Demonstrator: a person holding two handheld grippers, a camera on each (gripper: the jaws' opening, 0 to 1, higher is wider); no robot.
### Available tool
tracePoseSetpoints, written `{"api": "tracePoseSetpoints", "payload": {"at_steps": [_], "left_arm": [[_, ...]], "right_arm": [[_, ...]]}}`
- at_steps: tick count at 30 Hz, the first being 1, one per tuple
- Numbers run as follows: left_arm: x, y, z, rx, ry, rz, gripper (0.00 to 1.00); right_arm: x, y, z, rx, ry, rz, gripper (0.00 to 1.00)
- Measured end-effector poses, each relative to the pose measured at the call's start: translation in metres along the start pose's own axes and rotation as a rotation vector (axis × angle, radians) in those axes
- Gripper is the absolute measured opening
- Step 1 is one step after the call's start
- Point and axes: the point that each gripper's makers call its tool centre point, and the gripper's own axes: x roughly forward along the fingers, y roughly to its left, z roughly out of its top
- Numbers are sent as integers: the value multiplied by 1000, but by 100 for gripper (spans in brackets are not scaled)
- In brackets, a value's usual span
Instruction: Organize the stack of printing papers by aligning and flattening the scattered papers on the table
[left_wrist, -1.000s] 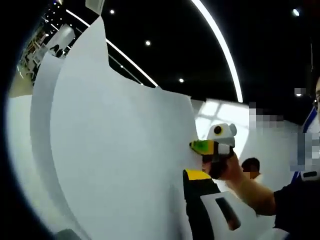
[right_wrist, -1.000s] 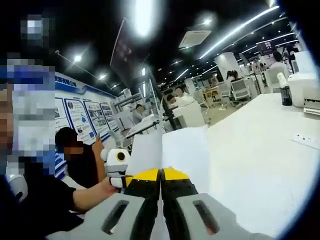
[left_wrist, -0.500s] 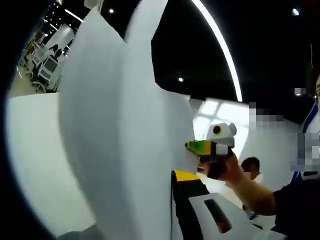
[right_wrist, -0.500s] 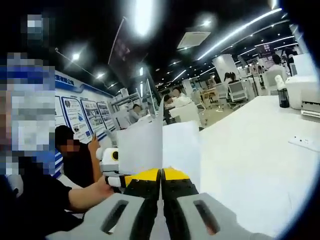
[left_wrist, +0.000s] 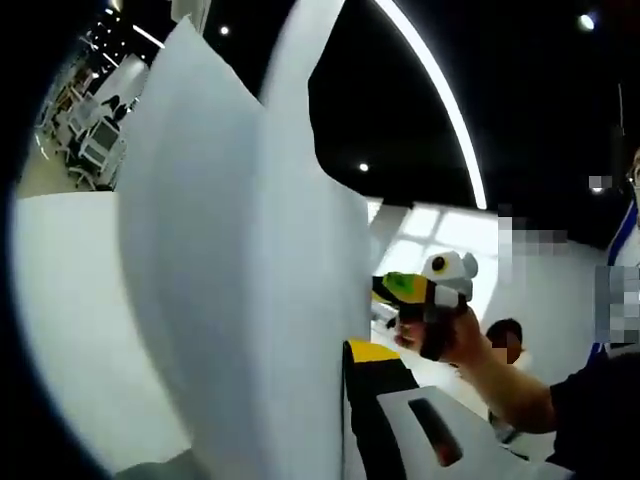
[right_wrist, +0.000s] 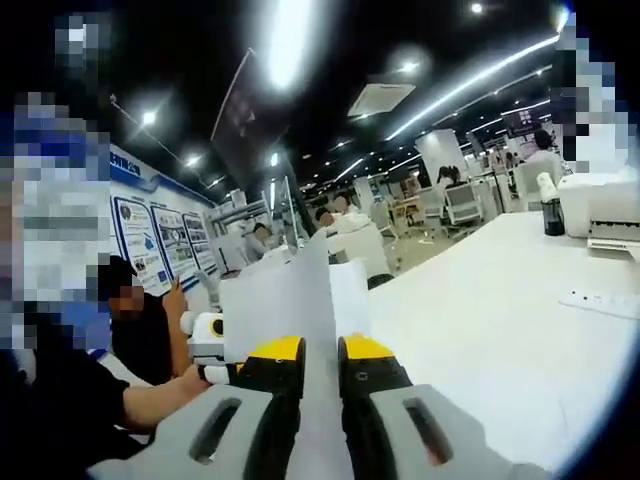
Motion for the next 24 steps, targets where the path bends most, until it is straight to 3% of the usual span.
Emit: {"api": "tracePoseSetpoints", "payload": {"at_steps": [9, 24], "left_arm": [[-4, 1, 2, 9, -21, 8, 6], [-5, 2, 2, 6, -23, 14, 6]], "right_arm": [[0, -2, 5, -29, -33, -28, 21], [-7, -5, 7, 14, -66, -41, 32]]}}
